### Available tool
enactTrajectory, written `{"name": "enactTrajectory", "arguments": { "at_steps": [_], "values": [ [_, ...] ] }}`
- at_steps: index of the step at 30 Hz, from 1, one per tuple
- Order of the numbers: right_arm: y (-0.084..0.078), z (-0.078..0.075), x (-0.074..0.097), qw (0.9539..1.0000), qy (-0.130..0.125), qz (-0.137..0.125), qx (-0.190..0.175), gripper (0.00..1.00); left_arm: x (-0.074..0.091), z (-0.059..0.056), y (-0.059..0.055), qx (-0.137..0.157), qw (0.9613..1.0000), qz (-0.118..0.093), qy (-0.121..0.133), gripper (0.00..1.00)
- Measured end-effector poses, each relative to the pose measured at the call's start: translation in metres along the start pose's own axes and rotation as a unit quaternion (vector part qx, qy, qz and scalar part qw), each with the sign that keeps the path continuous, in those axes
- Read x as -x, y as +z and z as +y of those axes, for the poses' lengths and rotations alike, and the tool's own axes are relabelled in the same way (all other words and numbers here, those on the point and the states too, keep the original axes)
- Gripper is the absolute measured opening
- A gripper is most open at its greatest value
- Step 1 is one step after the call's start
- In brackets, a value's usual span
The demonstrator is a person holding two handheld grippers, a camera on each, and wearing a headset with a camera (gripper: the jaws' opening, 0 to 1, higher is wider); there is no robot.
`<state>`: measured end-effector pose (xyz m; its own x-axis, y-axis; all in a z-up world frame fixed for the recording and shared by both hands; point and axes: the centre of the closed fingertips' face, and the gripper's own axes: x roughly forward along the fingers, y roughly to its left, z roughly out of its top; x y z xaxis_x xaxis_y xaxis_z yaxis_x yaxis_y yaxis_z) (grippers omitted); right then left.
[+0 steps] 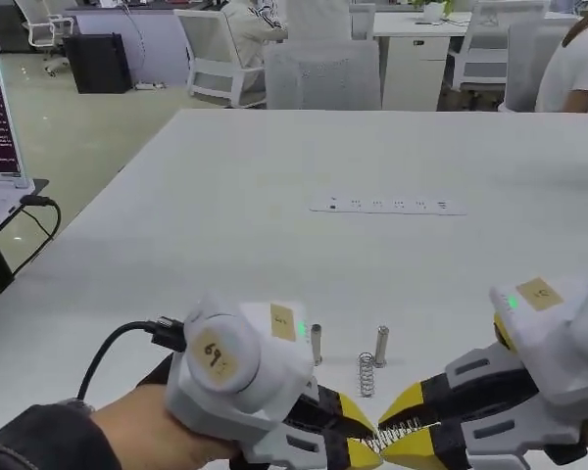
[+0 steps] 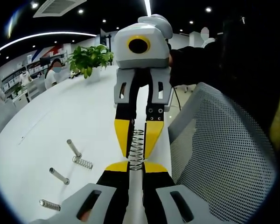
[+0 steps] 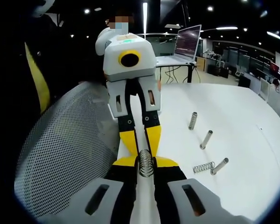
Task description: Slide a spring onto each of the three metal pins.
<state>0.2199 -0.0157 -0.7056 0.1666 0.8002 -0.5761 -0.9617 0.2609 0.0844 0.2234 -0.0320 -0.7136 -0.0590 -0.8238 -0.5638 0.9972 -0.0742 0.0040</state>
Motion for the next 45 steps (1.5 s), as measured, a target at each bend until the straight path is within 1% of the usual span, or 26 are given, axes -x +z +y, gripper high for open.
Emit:
{"name": "enactTrajectory", "arguments": {
  "at_steps": [5,7,9,14,16,22,27,30,36,39,40,41,43,45],
  "values": [
    [-0.0025,0.0014,-0.0009,1.0000,0.003,0.005,-0.003,0.09,-0.0005,-0.0015,0.0013,-0.005,1.0000,-0.001,-0.001,0.02],
    [-0.0022,0.0005,-0.0010,1.0000,0.000,0.005,0.003,0.09,-0.0006,-0.0005,0.0009,-0.005,1.0000,-0.001,0.001,0.02],
    [-0.0022,0.0009,-0.0011,1.0000,0.001,0.006,-0.001,0.09,-0.0006,-0.0007,0.0010,-0.004,1.0000,-0.001,0.000,0.02],
    [-0.0012,-0.0021,0.0000,0.9999,-0.002,0.013,-0.003,0.09,-0.0011,0.0021,0.0020,-0.008,0.9999,-0.006,0.009,0.02],
    [-0.0003,-0.0021,0.0004,0.9998,0.001,0.018,-0.002,0.09,-0.0012,0.0020,0.0025,-0.003,0.9999,-0.008,0.008,0.02],
    [-0.0008,-0.0025,-0.0005,0.9994,0.006,0.033,0.002,0.09,-0.0012,0.0026,0.0022,-0.004,0.9999,-0.007,0.012,0.03],
    [-0.0009,-0.0015,-0.0012,0.9986,0.011,0.051,0.012,0.09,-0.0007,0.0036,0.0010,0.007,0.9999,-0.005,0.014,0.05],
    [0.0000,-0.0030,-0.0001,0.9984,0.010,0.054,0.015,0.09,0.0003,0.0053,0.0002,0.008,0.9998,-0.004,0.019,0.08],
    [0.0013,-0.0064,0.0035,0.9978,0.006,0.064,0.018,0.09,0.0027,0.0062,0.0012,0.012,0.9996,-0.007,0.023,0.09],
    [0.0037,-0.0066,0.0042,0.9976,0.006,0.066,0.022,0.09,0.0019,0.0058,0.0010,0.008,0.9997,-0.006,0.023,0.08],
    [0.0042,-0.0070,0.0046,0.9975,0.006,0.067,0.023,0.09,0.0016,0.0058,0.0007,0.005,0.9997,-0.005,0.024,0.07],
    [0.0048,-0.0073,0.0049,0.9974,0.005,0.067,0.024,0.09,0.0016,0.0057,0.0007,0.003,0.9997,-0.005,0.024,0.04],
    [0.0059,-0.0072,0.0052,0.9974,0.006,0.068,0.025,0.09,0.0021,0.0061,0.0013,0.003,0.9996,-0.007,0.026,0.03],
    [0.0071,-0.0068,0.0052,0.9972,0.007,0.069,0.026,0.09,0.0031,0.0081,0.0009,0.003,0.9995,-0.007,0.031,0.00]
  ]
}}
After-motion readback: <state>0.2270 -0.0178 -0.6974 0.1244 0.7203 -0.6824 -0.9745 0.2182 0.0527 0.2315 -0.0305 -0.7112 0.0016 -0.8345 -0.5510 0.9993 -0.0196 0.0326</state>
